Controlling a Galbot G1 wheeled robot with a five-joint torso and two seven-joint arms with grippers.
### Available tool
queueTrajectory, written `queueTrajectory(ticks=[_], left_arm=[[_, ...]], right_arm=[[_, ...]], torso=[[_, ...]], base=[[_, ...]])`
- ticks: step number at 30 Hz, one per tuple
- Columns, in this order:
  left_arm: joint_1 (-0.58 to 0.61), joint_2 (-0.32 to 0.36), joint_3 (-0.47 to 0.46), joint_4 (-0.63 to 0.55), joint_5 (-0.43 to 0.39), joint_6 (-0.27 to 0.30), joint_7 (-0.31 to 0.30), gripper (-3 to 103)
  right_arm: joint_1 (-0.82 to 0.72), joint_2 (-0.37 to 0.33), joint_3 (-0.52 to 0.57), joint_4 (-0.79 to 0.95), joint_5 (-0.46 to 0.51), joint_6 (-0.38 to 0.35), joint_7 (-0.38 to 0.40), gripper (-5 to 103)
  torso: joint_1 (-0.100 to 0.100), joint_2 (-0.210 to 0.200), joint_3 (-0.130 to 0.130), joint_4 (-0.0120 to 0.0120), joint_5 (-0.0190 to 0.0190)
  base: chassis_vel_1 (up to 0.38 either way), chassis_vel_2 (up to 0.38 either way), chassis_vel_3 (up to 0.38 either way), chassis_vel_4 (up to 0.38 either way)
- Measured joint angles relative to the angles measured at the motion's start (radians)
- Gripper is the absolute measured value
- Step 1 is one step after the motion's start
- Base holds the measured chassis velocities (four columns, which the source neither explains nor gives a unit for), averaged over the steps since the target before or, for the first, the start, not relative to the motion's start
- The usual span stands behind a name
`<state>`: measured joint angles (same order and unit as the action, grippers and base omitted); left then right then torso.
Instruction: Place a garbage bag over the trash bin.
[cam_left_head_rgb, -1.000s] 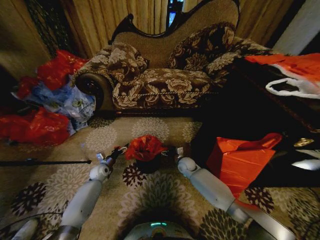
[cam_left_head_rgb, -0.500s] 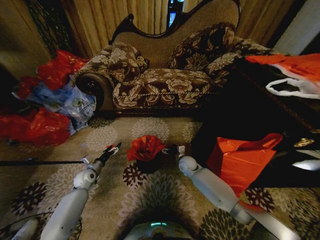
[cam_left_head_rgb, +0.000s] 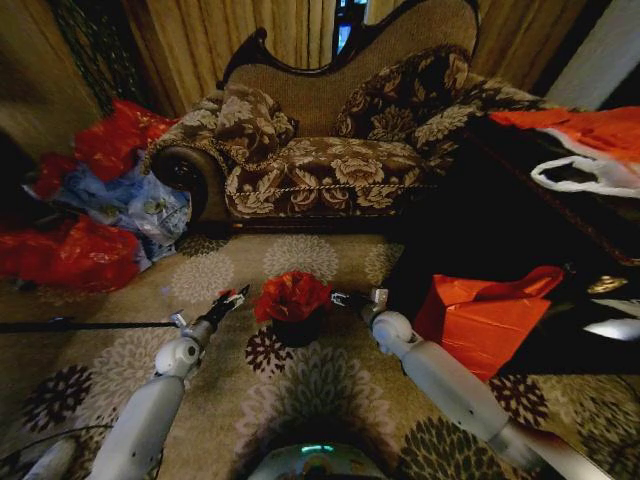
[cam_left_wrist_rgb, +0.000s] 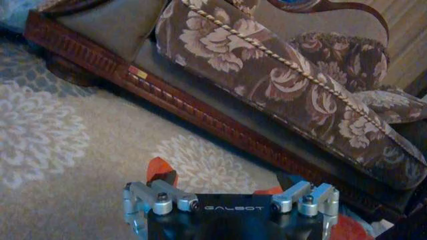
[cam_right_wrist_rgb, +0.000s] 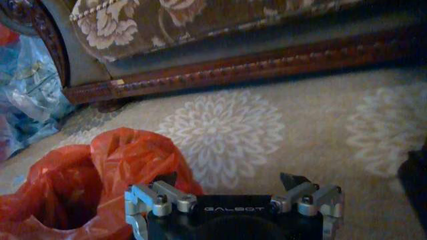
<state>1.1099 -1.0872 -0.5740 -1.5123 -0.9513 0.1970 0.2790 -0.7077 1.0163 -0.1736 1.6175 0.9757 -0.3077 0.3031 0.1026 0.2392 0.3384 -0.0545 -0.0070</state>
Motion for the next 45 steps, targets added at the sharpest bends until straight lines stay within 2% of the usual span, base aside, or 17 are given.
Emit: queueTrajectory(ticks=[3,8,12,15,16,18,19,22,25,31,37,38,40,43,44,45], left_arm=[[0.020,0.004,-0.014,-0.018,0.000,0.003,0.000,100],[0.076,0.017,-0.057,-0.067,0.001,0.007,-0.008,100],[0.131,0.047,-0.058,-0.136,0.038,0.007,0.005,100],[0.155,0.057,-0.003,-0.194,0.145,-0.019,0.028,100],[0.155,0.057,-0.003,-0.194,0.145,-0.019,0.028,100],[0.145,0.052,0.055,-0.221,0.227,-0.028,0.029,100],[0.145,0.052,0.055,-0.221,0.227,-0.028,0.029,100],[0.114,0.045,0.131,-0.224,0.328,-0.043,-0.010,100],[0.096,0.044,0.160,-0.212,0.383,-0.053,-0.010,100],[0.099,0.061,0.179,-0.199,0.384,-0.053,-0.019,100],[0.095,0.067,0.180,-0.180,0.386,-0.044,-0.022,100],[0.089,0.057,0.183,-0.173,0.387,-0.043,-0.021,97],[0.087,0.048,0.184,-0.171,0.386,-0.043,-0.021,93],[0.090,0.030,0.185,-0.167,0.385,-0.042,-0.021,85],[0.090,0.030,0.185,-0.167,0.385,-0.042,-0.021,85],[0.092,0.028,0.185,-0.165,0.384,-0.042,-0.021,79]], right_arm=[[-0.025,-0.011,0.026,0.021,-0.014,0.004,0.002,100],[-0.119,-0.011,0.129,0.099,-0.043,0.009,0.022,100],[-0.178,0.034,0.191,0.159,-0.046,0.008,0.050,100],[-0.222,0.079,0.207,0.194,-0.020,0.006,0.090,100],[-0.222,0.079,0.207,0.194,-0.020,0.006,0.090,100],[-0.251,0.106,0.219,0.194,-0.026,0.006,0.092,100],[-0.251,0.106,0.219,0.194,-0.026,0.006,0.092,100],[-0.280,0.140,0.236,0.182,-0.050,0.006,0.081,100],[-0.296,0.164,0.244,0.179,-0.059,0.007,0.069,100],[-0.313,0.226,0.251,0.168,-0.084,0.025,0.056,100],[-0.304,0.251,0.242,0.149,-0.085,0.027,0.045,101],[-0.302,0.252,0.238,0.145,-0.085,0.028,0.044,93],[-0.302,0.252,0.235,0.143,-0.083,0.028,0.044,93],[-0.299,0.253,0.222,0.124,-0.074,0.028,0.027,77],[-0.299,0.253,0.222,0.124,-0.074,0.028,0.027,77],[-0.296,0.258,0.220,0.113,-0.074,0.030,0.015,71]], torso=[[0.000,0.000,0.000,0.0000,0.0001],[0.000,0.000,0.000,-0.0001,-0.0004],[0.000,0.000,0.000,0.0002,0.0001],[0.000,0.000,0.000,0.0005,-0.0003],[0.000,0.000,0.000,0.0005,-0.0003],[0.000,0.000,0.000,0.0000,0.0001],[0.000,0.000,0.000,0.0000,0.0001],[0.000,0.000,0.000,-0.0001,-0.0002],[0.000,0.000,0.000,-0.0001,-0.0001],[0.000,0.000,0.000,0.0001,-0.0001],[0.000,0.000,0.000,0.0003,-0.0001],[0.000,0.000,0.000,0.0001,-0.0002],[0.000,0.000,0.000,0.0000,-0.0002],[0.000,0.000,0.000,0.0000,-0.0002],[0.000,0.000,0.000,0.0000,-0.0002],[0.000,0.000,0.000,0.0000,-0.0002]], base=[[0.000,0.000,0.000,0.000],[0.000,0.000,0.000,0.000],[0.000,0.000,0.000,0.000],[0.000,0.000,0.000,0.000],[0.000,0.000,0.000,0.000],[0.000,0.000,0.000,0.000],[0.000,0.000,0.000,0.000],[0.000,0.000,0.000,0.000],[0.000,0.000,0.000,0.000],[0.000,0.000,0.000,0.000],[0.000,0.000,0.000,0.000],[0.000,0.000,0.000,0.000],[0.000,0.000,0.000,0.000],[0.000,0.000,0.000,0.000],[0.000,0.000,0.000,0.000],[0.000,0.000,0.000,0.000]])
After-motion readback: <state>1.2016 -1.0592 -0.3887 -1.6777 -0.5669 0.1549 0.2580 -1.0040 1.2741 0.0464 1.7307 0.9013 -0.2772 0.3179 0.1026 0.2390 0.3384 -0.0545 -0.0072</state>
